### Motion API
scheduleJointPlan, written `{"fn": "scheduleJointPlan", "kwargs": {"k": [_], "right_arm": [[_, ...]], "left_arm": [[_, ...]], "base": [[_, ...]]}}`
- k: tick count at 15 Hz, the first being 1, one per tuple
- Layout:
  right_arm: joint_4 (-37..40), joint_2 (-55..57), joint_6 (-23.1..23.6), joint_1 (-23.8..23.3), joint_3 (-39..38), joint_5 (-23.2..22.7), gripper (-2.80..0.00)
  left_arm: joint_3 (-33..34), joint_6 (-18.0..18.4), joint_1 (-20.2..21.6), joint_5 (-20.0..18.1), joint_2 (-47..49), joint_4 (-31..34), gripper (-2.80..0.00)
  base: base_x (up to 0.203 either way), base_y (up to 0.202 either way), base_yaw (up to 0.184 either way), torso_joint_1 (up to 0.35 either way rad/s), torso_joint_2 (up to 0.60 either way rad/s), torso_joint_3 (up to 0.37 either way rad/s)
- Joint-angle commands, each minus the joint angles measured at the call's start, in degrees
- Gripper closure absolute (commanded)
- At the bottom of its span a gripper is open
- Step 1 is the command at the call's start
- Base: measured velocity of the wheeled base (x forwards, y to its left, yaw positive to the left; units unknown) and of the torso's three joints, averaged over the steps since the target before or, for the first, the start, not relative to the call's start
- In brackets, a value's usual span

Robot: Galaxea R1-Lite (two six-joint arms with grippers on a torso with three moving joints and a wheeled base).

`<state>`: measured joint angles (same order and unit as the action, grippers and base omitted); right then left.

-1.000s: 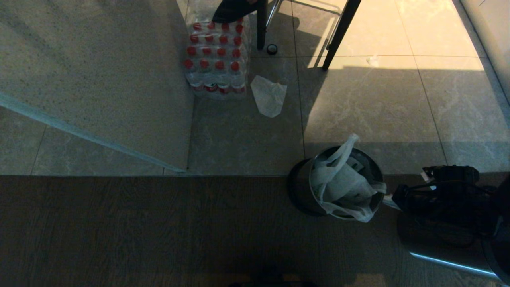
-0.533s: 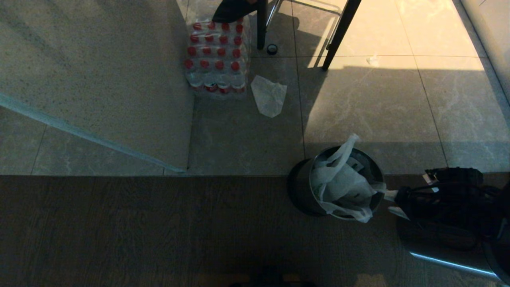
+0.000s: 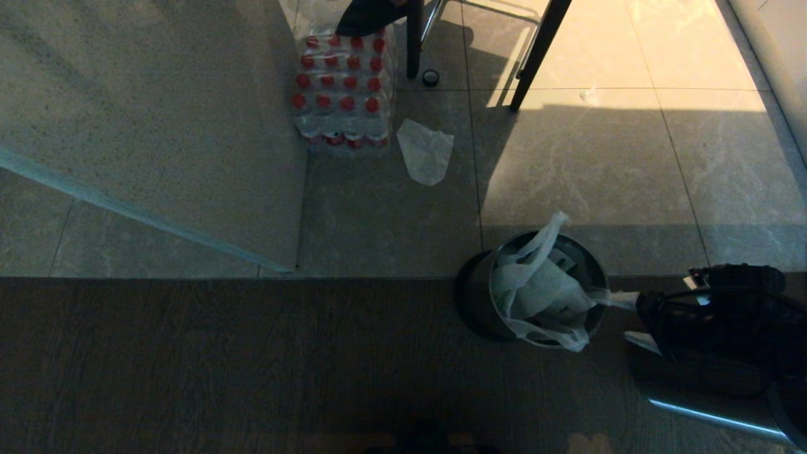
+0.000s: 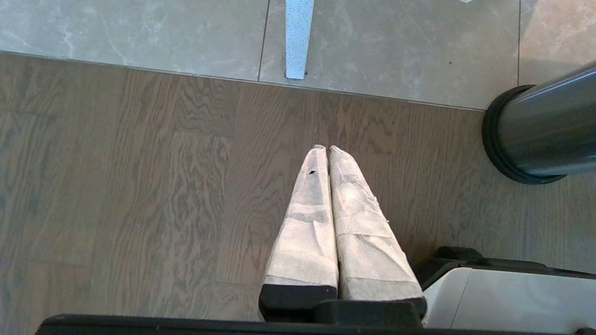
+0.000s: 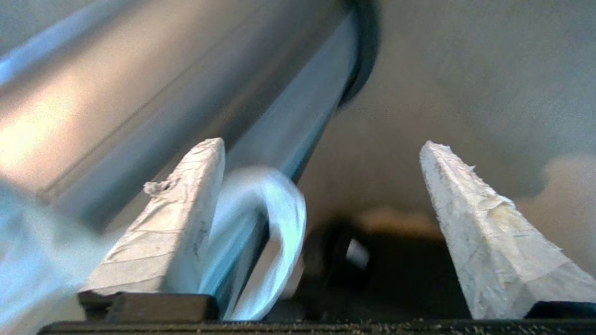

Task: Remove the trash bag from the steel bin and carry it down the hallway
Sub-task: Pick up the trash bag

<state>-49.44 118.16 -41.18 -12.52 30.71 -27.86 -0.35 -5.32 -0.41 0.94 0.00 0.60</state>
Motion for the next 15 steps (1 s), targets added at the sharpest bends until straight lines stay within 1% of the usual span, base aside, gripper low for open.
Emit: {"fn": "scheduleJointPlan", "kwargs": {"k": [1, 4, 6, 8, 12, 15], "right_arm": [[-2.61, 1.65, 0.15, -0.75, -0.21, 2.22, -2.8], [-2.77, 2.52, 0.14, -0.66, 0.32, 2.73, -2.8], [-2.55, 3.43, 0.6, -0.35, 1.3, 4.39, -2.8], [-2.24, 3.33, 0.93, 0.47, 1.45, 4.35, -2.8], [-1.28, 2.36, 0.76, 4.62, 0.6, 4.31, -2.8], [-0.21, 1.2, 0.91, 6.26, -0.71, 4.31, -2.8]], "left_arm": [[0.0, -0.05, -0.02, 0.03, 0.0, 0.02, 0.0], [0.0, -0.05, -0.02, 0.03, 0.0, 0.02, 0.0], [0.0, -0.05, -0.02, 0.03, 0.0, 0.02, 0.0], [0.0, -0.05, -0.02, 0.03, 0.0, 0.02, 0.0], [0.0, -0.02, -0.02, 0.03, 0.0, -0.05, 0.0], [0.0, -0.05, -0.02, 0.03, 0.0, 0.02, 0.0]], "base": [[0.0, 0.0, 0.0, 0.0, 0.0, 0.0], [0.0, 0.0, 0.0, 0.0, 0.0, 0.0], [0.0, 0.0, 0.0, 0.0, 0.0, 0.0], [0.0, 0.0, 0.0, 0.0, 0.0, 0.0], [0.0, 0.0, 0.0, 0.0, 0.0, 0.0], [0.0, 0.0, 0.0, 0.0, 0.0, 0.0]]}}
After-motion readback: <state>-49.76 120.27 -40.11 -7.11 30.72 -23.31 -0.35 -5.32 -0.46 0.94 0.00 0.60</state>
